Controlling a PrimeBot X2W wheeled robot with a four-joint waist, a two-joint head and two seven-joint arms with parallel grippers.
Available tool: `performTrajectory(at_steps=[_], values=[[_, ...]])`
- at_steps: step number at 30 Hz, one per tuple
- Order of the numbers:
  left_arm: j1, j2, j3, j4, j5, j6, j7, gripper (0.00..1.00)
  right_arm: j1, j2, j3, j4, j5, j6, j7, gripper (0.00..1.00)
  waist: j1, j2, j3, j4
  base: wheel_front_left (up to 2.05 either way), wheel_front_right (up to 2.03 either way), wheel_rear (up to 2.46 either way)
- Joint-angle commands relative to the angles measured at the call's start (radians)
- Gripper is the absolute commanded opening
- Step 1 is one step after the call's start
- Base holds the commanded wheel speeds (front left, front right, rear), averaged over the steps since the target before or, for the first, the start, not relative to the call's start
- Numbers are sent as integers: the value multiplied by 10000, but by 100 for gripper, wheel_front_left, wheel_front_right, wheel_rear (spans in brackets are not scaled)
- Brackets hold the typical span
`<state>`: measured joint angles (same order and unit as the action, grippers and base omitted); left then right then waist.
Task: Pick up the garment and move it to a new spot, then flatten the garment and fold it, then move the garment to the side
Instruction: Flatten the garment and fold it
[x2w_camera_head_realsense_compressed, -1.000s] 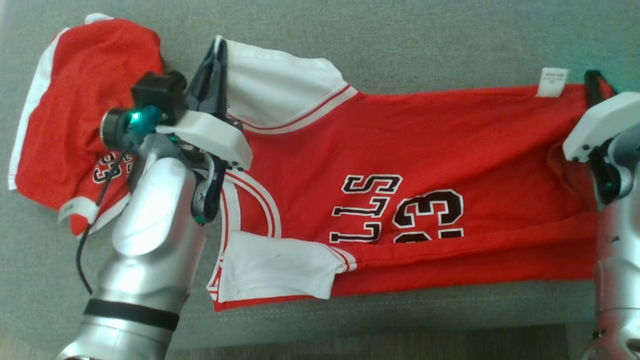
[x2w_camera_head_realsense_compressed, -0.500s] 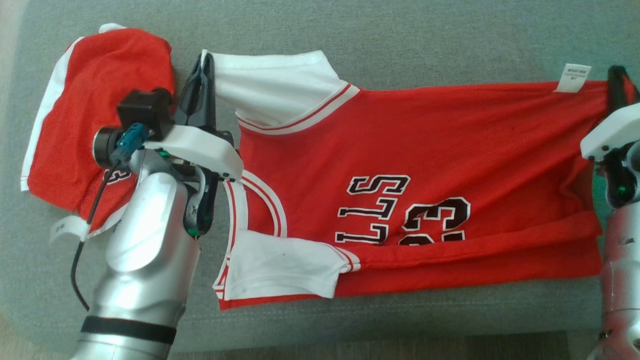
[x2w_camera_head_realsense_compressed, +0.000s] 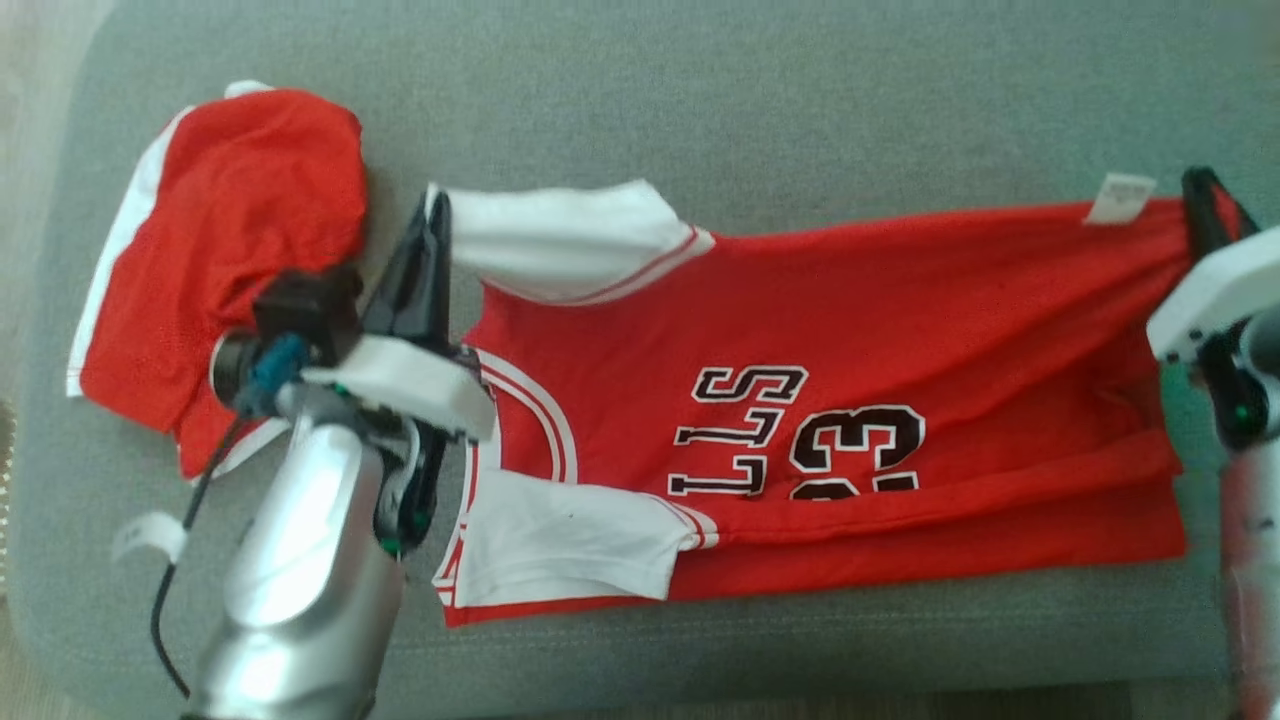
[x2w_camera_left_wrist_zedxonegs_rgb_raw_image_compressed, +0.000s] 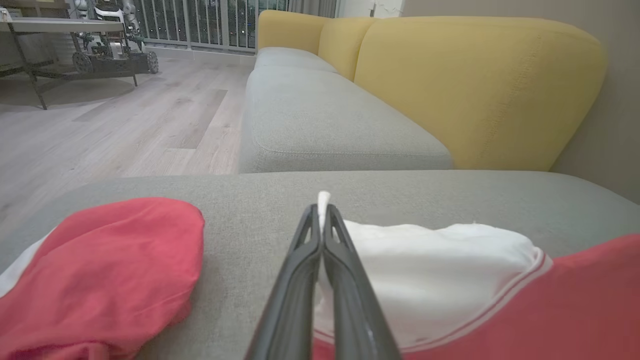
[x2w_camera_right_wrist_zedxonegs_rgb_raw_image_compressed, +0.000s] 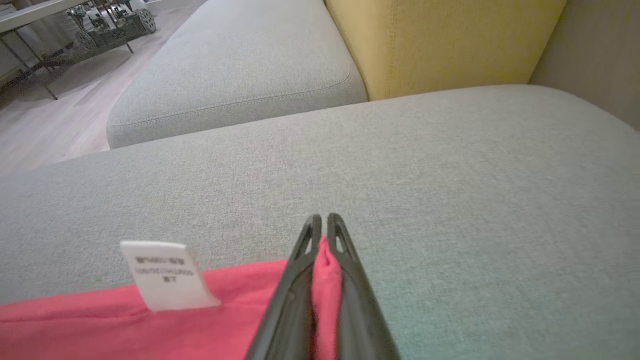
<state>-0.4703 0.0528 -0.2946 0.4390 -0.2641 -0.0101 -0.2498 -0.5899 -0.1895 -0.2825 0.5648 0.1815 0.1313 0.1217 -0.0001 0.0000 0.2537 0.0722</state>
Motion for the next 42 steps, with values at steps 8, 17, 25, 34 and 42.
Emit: performTrajectory(at_steps=[8, 17, 25, 34, 42], values=[[909, 559, 11, -1221, -19, -84, 32, 0, 1304, -604, 474, -1546, 873, -6, 807, 0, 1, 0, -567, 125, 0, 0, 0], [2499, 1030, -437, -2399, 35, -135, 675, 0, 2789, -754, 369, -2690, 1438, -6, 1800, 0, 1, 0, -857, 248, 0, 0, 0], [3676, 1603, -878, -3154, 108, -328, 1284, 0, 3634, -714, 145, -3331, 1419, -6, 2824, 0, 1, 0, -1002, 321, 0, 0, 0], [4299, 2139, -1305, -3783, 75, -593, 2044, 0, 4291, -815, 61, -3694, 1271, -6, 3644, 0, 1, 0, -1141, 412, 0, 0, 0], [4398, 2354, -1598, -3921, 139, -643, 2416, 83, 4490, -641, -143, -3834, 1087, -6, 4109, 100, 1, 0, -1203, 407, 0, 0, 0]])
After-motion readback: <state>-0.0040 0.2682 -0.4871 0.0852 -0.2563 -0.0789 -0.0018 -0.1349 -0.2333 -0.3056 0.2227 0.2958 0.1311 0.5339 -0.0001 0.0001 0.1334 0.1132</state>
